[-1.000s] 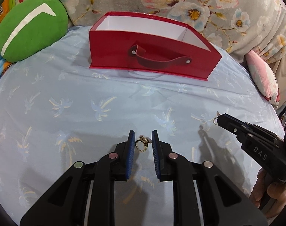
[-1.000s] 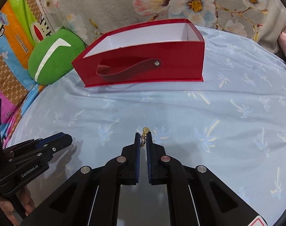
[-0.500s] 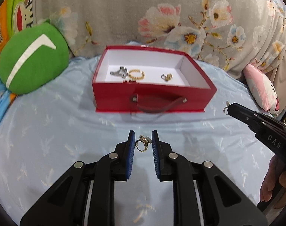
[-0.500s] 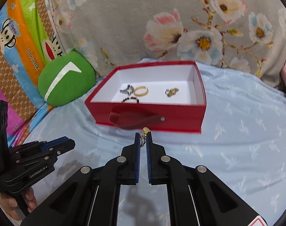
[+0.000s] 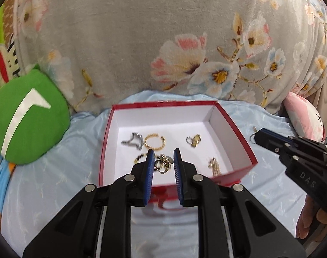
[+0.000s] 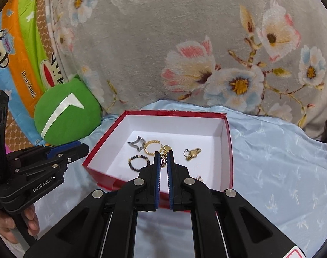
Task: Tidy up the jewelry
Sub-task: 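Carry the ring and the drop earring into the red box with both tools, then lower both pieces into the box and open both tools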
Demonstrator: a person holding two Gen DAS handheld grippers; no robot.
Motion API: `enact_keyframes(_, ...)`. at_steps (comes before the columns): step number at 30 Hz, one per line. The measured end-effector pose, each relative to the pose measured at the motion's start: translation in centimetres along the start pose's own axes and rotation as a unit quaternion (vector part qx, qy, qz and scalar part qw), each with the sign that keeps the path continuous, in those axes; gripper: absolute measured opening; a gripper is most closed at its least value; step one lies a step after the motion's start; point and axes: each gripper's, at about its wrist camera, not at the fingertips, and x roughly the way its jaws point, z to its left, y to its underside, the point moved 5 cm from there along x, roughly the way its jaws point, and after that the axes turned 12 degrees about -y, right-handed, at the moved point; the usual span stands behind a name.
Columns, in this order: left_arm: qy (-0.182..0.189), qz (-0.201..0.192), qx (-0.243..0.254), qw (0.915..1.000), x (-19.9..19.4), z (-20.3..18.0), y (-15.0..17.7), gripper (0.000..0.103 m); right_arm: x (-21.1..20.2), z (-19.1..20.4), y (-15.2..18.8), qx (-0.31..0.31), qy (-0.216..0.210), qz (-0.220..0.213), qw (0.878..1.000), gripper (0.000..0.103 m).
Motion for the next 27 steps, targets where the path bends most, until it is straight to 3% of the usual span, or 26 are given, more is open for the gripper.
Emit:
enact_keyframes(10, 0.015, 0.011, 0.000, 0.9998, 7.6, -2.4, -4.8, 0.018, 6.4, -5.2, -2.4, 0.035, 0.004, 0.024, 0.999, 0.005)
enact_keyframes(19, 0.029, 0.058, 0.008, 0.9978, 13.9, -4.7, -4.6, 0.018, 10.8, -8.9, -1.3, 0.053, 0.019, 0.060, 0.997, 0.005)
enact_keyframes(27, 0.035, 0.077, 0.010, 0.9964, 16.3, -6.3, -3.8, 0.018, 12.3, -10.3, -0.8, 0.059, 0.023, 0.071, 0.995, 0.005)
